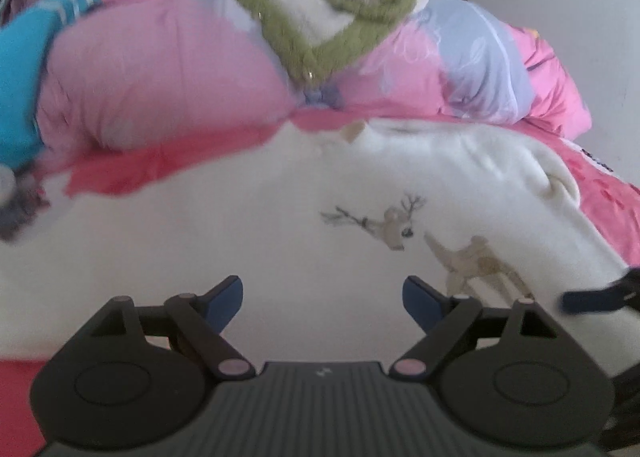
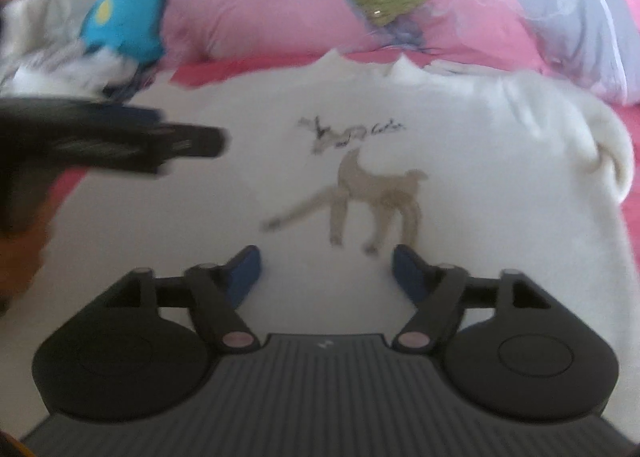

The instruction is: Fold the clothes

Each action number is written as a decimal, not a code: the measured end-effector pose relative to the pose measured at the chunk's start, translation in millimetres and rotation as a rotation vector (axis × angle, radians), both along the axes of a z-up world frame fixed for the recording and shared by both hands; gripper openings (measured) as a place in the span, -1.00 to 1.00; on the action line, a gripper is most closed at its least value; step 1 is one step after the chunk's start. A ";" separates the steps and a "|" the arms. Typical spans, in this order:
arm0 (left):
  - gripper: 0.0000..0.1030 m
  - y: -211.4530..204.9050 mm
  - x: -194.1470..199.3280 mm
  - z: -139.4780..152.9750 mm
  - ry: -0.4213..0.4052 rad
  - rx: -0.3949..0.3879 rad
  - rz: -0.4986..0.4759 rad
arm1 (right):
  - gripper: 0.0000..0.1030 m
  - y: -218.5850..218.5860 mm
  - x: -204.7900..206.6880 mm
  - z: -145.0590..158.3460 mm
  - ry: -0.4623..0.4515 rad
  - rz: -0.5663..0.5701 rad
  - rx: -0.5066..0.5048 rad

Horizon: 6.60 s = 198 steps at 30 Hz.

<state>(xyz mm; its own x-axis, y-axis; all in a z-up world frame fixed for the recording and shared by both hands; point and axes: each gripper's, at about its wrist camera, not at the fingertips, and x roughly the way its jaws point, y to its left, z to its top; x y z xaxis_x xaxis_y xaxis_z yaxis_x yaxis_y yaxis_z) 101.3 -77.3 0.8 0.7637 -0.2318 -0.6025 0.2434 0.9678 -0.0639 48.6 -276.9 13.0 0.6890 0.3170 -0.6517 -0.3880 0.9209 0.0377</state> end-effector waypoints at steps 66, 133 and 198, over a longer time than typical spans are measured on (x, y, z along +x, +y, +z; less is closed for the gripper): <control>0.93 0.3 7.0 -26.9 -0.014 -0.019 0.020 | -0.85 -397.5 82.2 52.2 -0.244 -1.088 0.558; 0.93 4.1 7.5 -26.4 -0.011 -0.033 0.024 | -0.56 -192.3 294.1 13.7 0.113 -0.490 0.371; 0.94 -6.0 -230.1 -19.7 -0.138 0.264 -0.031 | 0.72 10.2 -138.2 -23.4 -0.130 -0.068 -0.039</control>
<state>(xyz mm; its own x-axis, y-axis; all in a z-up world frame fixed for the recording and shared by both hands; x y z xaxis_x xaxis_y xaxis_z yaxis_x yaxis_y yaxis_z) -128.8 -83.3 -18.9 0.8375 -0.1054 -0.5362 0.2617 0.9387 0.2243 -89.7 -266.7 -10.4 0.7878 0.2429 -0.5661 -0.3237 0.9451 -0.0450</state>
